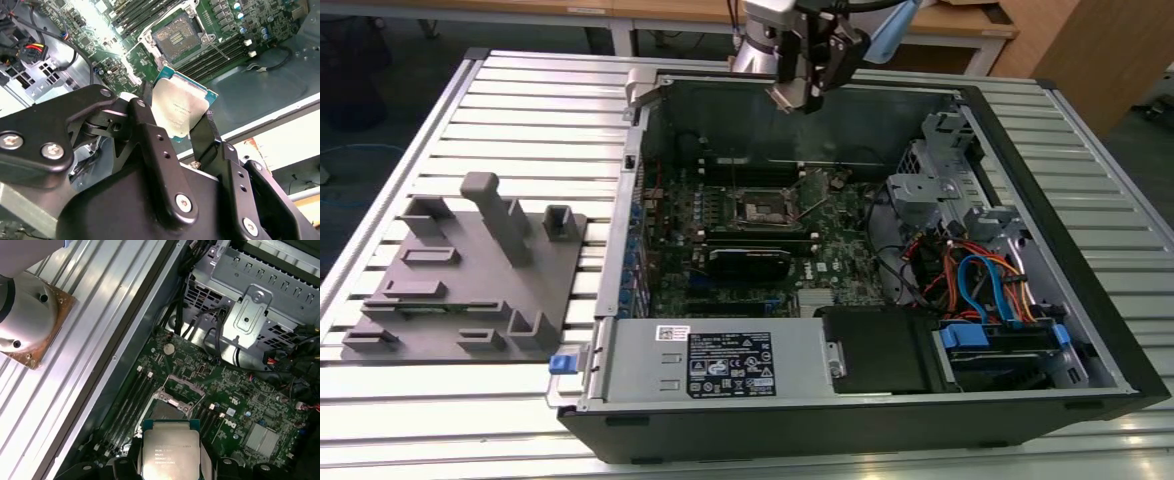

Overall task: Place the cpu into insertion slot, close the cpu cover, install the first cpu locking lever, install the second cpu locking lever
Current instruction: 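Place the cpu into insertion slot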

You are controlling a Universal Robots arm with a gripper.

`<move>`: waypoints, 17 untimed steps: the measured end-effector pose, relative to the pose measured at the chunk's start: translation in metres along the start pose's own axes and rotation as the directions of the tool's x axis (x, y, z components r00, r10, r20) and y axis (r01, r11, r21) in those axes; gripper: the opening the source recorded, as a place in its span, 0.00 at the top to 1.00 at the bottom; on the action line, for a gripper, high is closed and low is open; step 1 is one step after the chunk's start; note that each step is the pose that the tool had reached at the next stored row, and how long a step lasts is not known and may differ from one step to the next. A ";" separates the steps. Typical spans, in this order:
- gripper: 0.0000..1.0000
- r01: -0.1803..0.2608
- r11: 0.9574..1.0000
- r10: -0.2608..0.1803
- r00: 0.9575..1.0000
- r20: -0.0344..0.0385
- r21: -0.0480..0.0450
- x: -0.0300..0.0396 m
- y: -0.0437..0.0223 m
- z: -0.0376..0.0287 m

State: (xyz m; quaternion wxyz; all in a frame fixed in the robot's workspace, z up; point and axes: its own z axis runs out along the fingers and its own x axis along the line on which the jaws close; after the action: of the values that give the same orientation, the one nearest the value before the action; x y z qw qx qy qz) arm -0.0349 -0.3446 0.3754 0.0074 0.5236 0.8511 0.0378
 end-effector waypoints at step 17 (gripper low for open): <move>0.46 -0.150 0.989 0.150 0.989 0.004 0.016 -0.0001 -0.0003 0.0045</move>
State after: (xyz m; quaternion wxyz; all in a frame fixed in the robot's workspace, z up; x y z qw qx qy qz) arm -0.0348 -0.3445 0.3709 0.0013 0.5864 0.8095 0.0306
